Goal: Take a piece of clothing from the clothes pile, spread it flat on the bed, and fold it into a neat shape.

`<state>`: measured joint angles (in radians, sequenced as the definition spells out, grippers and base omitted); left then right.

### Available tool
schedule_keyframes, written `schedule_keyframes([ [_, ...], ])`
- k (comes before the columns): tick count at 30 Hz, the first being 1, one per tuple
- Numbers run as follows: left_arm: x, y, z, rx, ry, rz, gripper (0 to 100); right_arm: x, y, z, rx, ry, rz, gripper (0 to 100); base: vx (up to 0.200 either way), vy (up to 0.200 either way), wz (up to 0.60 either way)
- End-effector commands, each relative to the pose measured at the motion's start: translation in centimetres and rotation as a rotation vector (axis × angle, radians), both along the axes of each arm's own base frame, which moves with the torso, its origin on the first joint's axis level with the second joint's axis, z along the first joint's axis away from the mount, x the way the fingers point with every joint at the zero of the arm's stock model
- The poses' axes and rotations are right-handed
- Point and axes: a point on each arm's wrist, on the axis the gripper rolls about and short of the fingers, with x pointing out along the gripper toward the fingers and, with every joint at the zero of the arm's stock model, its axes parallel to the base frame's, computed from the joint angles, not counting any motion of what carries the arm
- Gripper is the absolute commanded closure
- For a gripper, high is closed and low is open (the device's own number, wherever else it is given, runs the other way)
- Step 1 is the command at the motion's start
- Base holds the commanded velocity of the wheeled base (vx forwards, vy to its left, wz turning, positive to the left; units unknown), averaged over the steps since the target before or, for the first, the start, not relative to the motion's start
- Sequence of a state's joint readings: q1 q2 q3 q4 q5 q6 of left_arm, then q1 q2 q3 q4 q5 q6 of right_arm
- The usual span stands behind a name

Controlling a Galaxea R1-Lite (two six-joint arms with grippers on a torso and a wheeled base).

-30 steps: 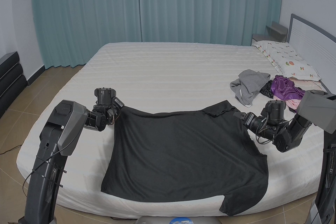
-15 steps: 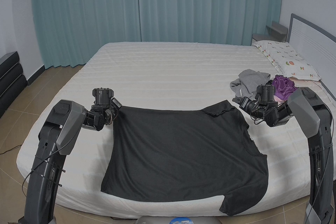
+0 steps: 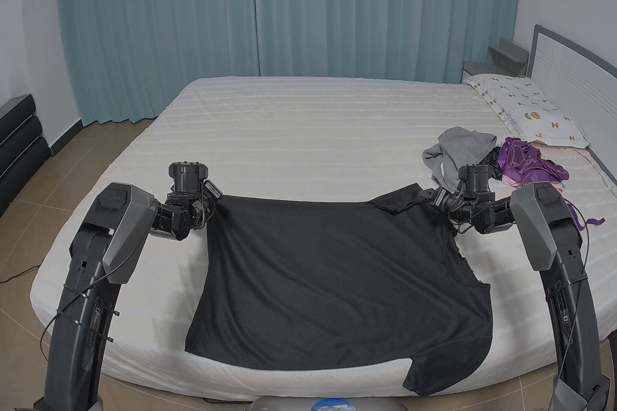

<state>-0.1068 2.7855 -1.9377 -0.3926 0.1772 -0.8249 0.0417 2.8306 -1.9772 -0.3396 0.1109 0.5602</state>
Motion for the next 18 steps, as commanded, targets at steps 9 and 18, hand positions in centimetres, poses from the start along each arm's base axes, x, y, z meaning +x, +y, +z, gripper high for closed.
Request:
schedule_keyframes([
  [9,-0.03,-0.03,0.09,0.001,0.009,0.000,100,0.12,-0.75,-2.22,0.000,0.018,-0.006,0,0.000,0.000,0.00],
  [18,0.01,-0.20,0.13,0.001,0.006,-0.001,100,0.20,-0.84,-2.08,0.002,0.003,-0.012,100,0.000,0.000,0.00],
])
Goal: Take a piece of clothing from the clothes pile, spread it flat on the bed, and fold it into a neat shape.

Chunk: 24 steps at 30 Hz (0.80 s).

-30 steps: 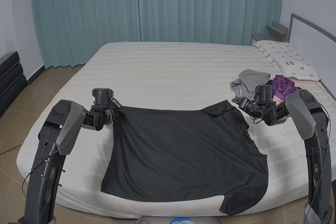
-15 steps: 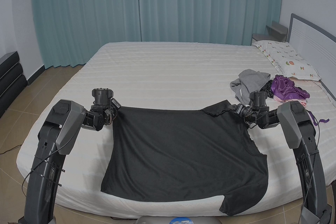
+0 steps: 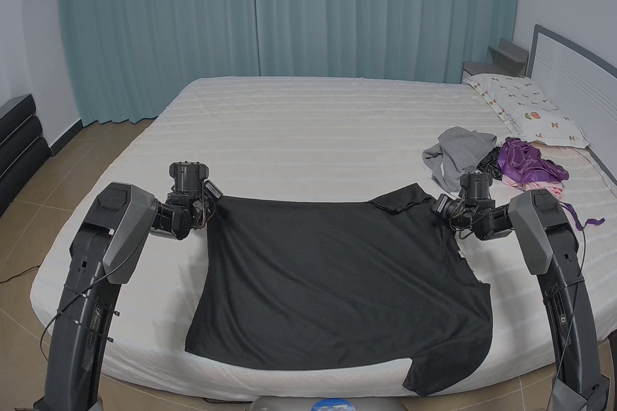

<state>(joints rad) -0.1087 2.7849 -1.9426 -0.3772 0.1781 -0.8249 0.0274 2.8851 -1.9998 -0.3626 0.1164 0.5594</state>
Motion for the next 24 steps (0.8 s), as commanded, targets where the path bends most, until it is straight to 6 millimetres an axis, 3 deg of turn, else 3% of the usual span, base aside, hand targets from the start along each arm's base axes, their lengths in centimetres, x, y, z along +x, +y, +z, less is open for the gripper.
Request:
schedule_keyframes([
  [1,0.1,0.0,0.3,-0.001,-0.013,0.001,100,0.1,-0.2,0.4,0.001,-0.023,-0.012,100,0.000,0.000,0.00],
  [11,0.7,0.5,1.5,0.014,-0.058,0.001,100,0.8,-2.5,3.6,-0.013,-0.181,-0.090,100,0.000,0.000,0.00],
  [15,0.8,0.5,1.7,0.024,-0.070,-0.007,100,0.9,-3.3,3.9,-0.013,-0.212,-0.106,100,0.000,0.000,0.00],
  [24,1.0,0.5,2.9,0.022,-0.148,-0.006,100,1.2,-3.3,5.6,-0.023,-0.318,-0.130,100,0.000,0.000,0.00],
])
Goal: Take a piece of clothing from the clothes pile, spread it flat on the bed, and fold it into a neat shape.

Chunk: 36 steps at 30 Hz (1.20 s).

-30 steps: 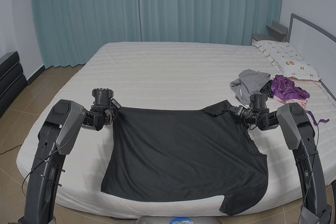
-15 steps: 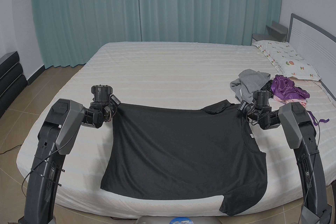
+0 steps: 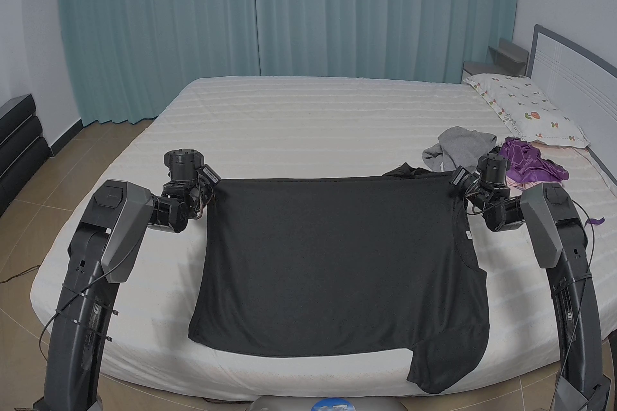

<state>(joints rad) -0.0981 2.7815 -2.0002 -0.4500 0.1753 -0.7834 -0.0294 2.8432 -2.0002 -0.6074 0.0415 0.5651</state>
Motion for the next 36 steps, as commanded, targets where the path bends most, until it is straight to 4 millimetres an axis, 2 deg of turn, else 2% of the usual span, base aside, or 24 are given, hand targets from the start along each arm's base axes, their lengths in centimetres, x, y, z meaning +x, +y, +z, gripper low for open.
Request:
schedule_keyframes([
  [1,0.1,0.0,0.5,-0.003,-0.024,0.000,100,0.1,0.0,1.1,-0.002,-0.042,-0.003,100,0.000,0.000,0.00],
  [4,0.1,-0.1,0.1,-0.002,-0.019,-0.005,100,0.1,0.0,0.9,-0.006,-0.036,-0.004,100,0.000,0.000,0.00],
  [13,0.1,-0.4,-0.4,-0.005,-0.036,-0.014,100,-0.1,0.7,-2.8,-0.011,0.024,0.012,100,0.000,0.000,0.00],
  [20,0.1,-0.7,-2.3,0.009,-0.004,-0.024,100,-0.2,0.7,-3.9,-0.009,0.044,0.023,100,0.000,0.000,0.00],
  [24,0.1,-0.8,-2.6,0.008,-0.012,-0.027,100,-0.3,0.7,-4.9,-0.010,0.060,0.025,100,0.000,0.000,0.00],
  [25,0.1,-0.8,-2.6,0.010,-0.012,-0.028,0,-0.3,0.7,-5.0,-0.011,0.063,0.026,0,0.000,0.000,0.00],
  [28,0.1,-0.8,-2.6,0.012,-0.013,-0.030,0,-0.3,0.9,-5.1,-0.010,0.060,0.028,0,0.000,0.000,0.00],
  [32,0.1,-0.7,-2.4,0.012,-0.016,-0.027,0,-0.2,1.1,-4.1,-0.007,0.038,0.030,0,0.000,0.000,0.00],
  [35,0.0,-0.3,-1.9,0.015,-0.005,-0.010,0,-0.1,0.7,-0.4,-0.005,-0.016,0.015,0,0.000,0.000,0.00],
  [36,-0.2,-0.1,-1.5,0.014,0.001,-0.005,0,-0.4,0.5,0.2,-0.003,-0.015,0.013,0,0.000,0.000,0.00],
])
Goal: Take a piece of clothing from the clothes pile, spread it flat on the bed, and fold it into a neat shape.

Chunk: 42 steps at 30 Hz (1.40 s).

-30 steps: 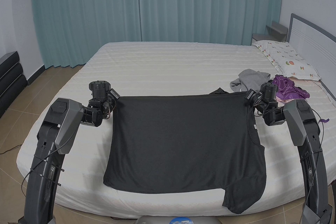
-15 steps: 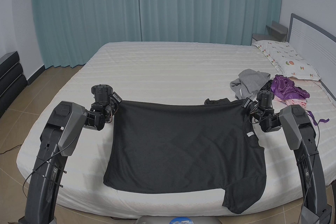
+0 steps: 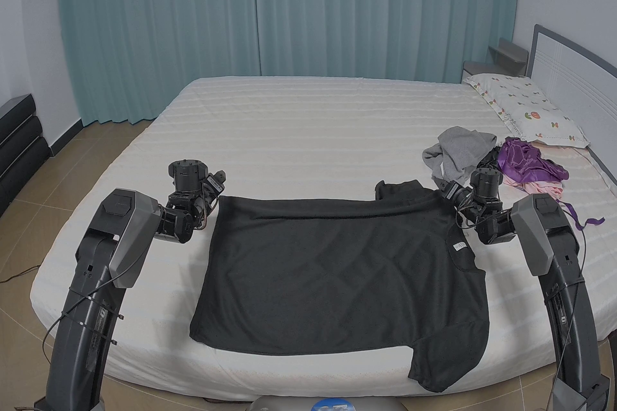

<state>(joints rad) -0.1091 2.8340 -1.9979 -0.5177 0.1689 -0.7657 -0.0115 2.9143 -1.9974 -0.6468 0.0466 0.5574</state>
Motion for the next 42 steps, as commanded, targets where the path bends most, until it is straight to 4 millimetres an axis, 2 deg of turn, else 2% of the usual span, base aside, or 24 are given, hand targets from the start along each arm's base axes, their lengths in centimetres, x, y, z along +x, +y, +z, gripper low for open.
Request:
schedule_keyframes([
  [1,-0.3,0.6,0.8,0.001,0.012,0.017,0,-0.2,-0.5,3.9,0.003,-0.049,-0.011,0,0.000,0.000,0.00],
  [2,-1.1,1.2,1.9,0.003,0.047,0.029,0,-1.4,-0.6,5.4,0.007,-0.024,-0.012,0,0.000,0.000,0.00],
  [3,-1.6,1.4,2.4,0.000,0.059,0.028,0,-2.0,-0.6,5.9,0.014,-0.010,-0.011,0,0.000,0.000,0.00],
  [8,-6.7,1.9,5.9,-0.046,0.142,-0.084,0,-8.1,0.3,9.9,0.148,0.061,-0.037,0,0.000,0.000,0.00],
  [11,-10.8,1.9,7.7,-0.076,0.176,-0.152,0,-13.5,1.3,11.3,0.211,0.130,-0.023,0,0.000,0.000,0.00],
  [13,-13.5,1.8,8.1,-0.095,0.206,-0.173,0,-16.9,1.6,11.0,0.212,0.181,0.001,0,0.000,0.000,0.00],
  [16,-16.7,1.3,8.3,-0.124,0.244,-0.205,0,-20.9,2.6,10.9,0.219,0.208,0.030,0,0.000,0.000,0.00],
  [19,-20.3,0.5,7.8,-0.137,0.298,-0.229,0,-25.1,3.6,9.6,0.220,0.282,0.054,0,0.000,0.000,0.00],
  [21,-20.9,0.3,7.8,-0.141,0.305,-0.232,0,-25.8,3.9,9.2,0.216,0.296,0.060,0,0.000,0.000,0.00],
  [22,-22.5,0.1,7.5,-0.153,0.325,-0.231,0,-27.6,4.4,8.3,0.206,0.333,0.078,0,0.000,0.000,0.00],
  [24,-24.1,-0.1,7.2,-0.168,0.351,-0.230,0,-29.3,4.6,7.7,0.207,0.349,0.084,0,0.000,0.000,0.00],
  [25,-24.2,-0.2,7.2,-0.170,0.350,-0.233,0,-29.5,4.6,7.7,0.208,0.352,0.085,0,0.000,0.000,0.00],
  [26,-25.7,-0.3,7.1,-0.181,0.369,-0.234,0,-30.9,4.5,7.0,0.224,0.373,0.078,0,0.000,0.000,0.00],
  [27,-25.8,-0.3,7.1,-0.182,0.371,-0.233,0,-31.0,4.5,7.0,0.225,0.373,0.079,0,0.000,0.000,0.00],
  [28,-27.5,-0.4,7.1,-0.203,0.391,-0.233,0,-32.0,4.4,6.7,0.268,0.374,0.062,0,0.000,0.000,0.00],
  [30,-28.7,-0.7,7.3,-0.247,0.405,-0.234,0,-32.8,4.3,6.3,0.314,0.381,0.044,0,0.000,0.000,0.00],
  [37,-29.9,-1.2,6.2,-0.289,0.450,-0.229,0,-34.3,4.5,4.3,0.314,0.431,0.040,0,0.000,0.000,0.00],
  [42,-31.2,-0.9,4.4,-0.294,0.518,-0.220,0,-34.3,4.3,4.6,0.316,0.421,0.035,0,-0.120,0.000,0.00],
])
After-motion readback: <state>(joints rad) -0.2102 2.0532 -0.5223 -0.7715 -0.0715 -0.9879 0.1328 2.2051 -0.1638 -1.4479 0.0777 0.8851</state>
